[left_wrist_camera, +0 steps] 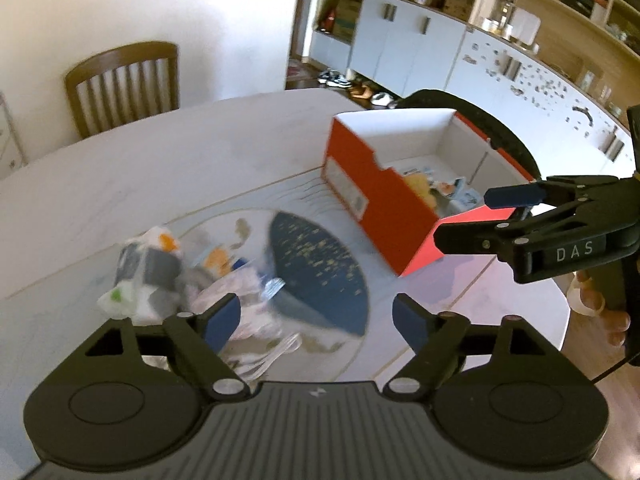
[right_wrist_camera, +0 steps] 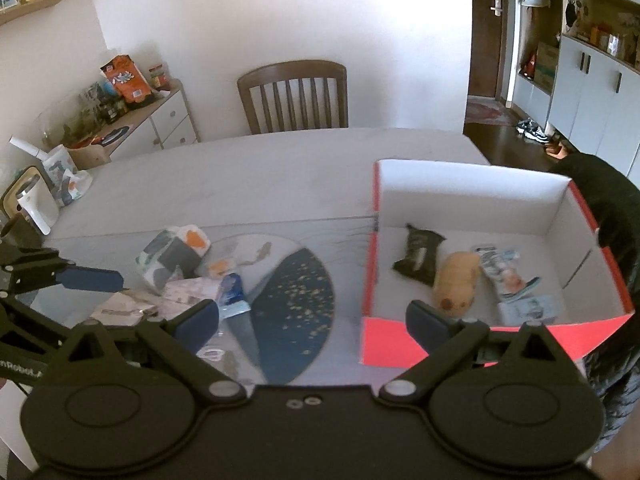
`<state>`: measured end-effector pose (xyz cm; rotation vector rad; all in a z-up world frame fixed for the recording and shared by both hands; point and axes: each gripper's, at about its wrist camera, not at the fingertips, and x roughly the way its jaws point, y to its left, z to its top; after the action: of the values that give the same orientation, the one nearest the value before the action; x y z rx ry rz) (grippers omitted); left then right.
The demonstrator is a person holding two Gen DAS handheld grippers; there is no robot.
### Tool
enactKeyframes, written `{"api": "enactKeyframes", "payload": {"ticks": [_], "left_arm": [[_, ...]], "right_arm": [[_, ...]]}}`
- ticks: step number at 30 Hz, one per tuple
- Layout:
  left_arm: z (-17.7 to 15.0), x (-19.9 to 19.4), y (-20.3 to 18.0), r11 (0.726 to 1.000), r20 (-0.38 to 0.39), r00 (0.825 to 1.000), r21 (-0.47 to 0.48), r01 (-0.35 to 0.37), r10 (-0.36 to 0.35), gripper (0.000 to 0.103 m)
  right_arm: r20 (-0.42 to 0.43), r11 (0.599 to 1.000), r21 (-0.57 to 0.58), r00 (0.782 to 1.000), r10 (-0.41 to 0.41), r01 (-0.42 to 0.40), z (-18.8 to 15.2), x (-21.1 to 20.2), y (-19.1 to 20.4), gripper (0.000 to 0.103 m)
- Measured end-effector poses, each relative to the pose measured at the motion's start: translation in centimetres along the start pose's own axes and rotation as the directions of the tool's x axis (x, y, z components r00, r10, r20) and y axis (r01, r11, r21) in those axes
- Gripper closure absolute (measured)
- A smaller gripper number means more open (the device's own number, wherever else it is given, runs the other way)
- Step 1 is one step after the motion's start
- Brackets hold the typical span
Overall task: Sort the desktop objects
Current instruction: 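Withdraw both grippers from the red box back toward the table items, then grasp the silver foil packet with the left gripper while the right gripper grasps the clear printed bag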
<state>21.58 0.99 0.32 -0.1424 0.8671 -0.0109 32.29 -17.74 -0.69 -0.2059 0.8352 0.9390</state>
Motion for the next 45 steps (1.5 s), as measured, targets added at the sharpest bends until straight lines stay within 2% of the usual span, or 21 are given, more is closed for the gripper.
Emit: {"api": "enactKeyframes", "payload": {"ticks": [4,6,8,14,25,37,45], "left_arm": [[-1.4,-0.4,2.3,0.999,-0.009,1.0,-0.032,-0.022,0.021,0.018],[-1.9,-0.4,3.2,0.999,-0.014,0.999,-0.04,-0.036,0.035,0.008],[-2.6,-0.5,4.0,0.998,-0.014,0.998,-0.041,-0.053,0.053,0.004],[-3.9,0.0,6.5,0.994,-0.027,0.995,-0.045,-0.101,0.1,0.003],[-5.6,1.6,10.3,0.989,-0.044,0.991,-0.077,-0.127,0.123,0.003],[-6.5,4.1,11.4,0.984,-0.06,0.985,-0.055,-0.167,0.164,0.003],[-7.1,4.9,11.2,0.979,-0.044,0.978,-0.011,-0.206,0.205,0.003]], "right_arm": [[-0.006,1.0,0.002,1.0,-0.001,0.001,-0.2,1.0,1.8,0.003],[-0.011,1.0,-0.002,1.0,0.0,0.0,-0.2,1.6,2.7,0.003],[-0.016,1.0,-0.003,1.0,0.0,0.0,-0.2,2.2,3.6,0.003],[-0.03,1.0,-0.002,0.999,0.012,-0.012,-0.1,4.5,6.5,0.002],[-0.079,1.0,-0.021,0.997,0.011,-0.013,0.7,8.9,11.1,0.002],[-0.172,0.999,0.02,0.984,-0.041,0.045,0.4,14.1,12.2,0.002],[-0.207,0.996,0.056,0.977,-0.056,0.069,0.1,15.9,12.0,0.002]]}}
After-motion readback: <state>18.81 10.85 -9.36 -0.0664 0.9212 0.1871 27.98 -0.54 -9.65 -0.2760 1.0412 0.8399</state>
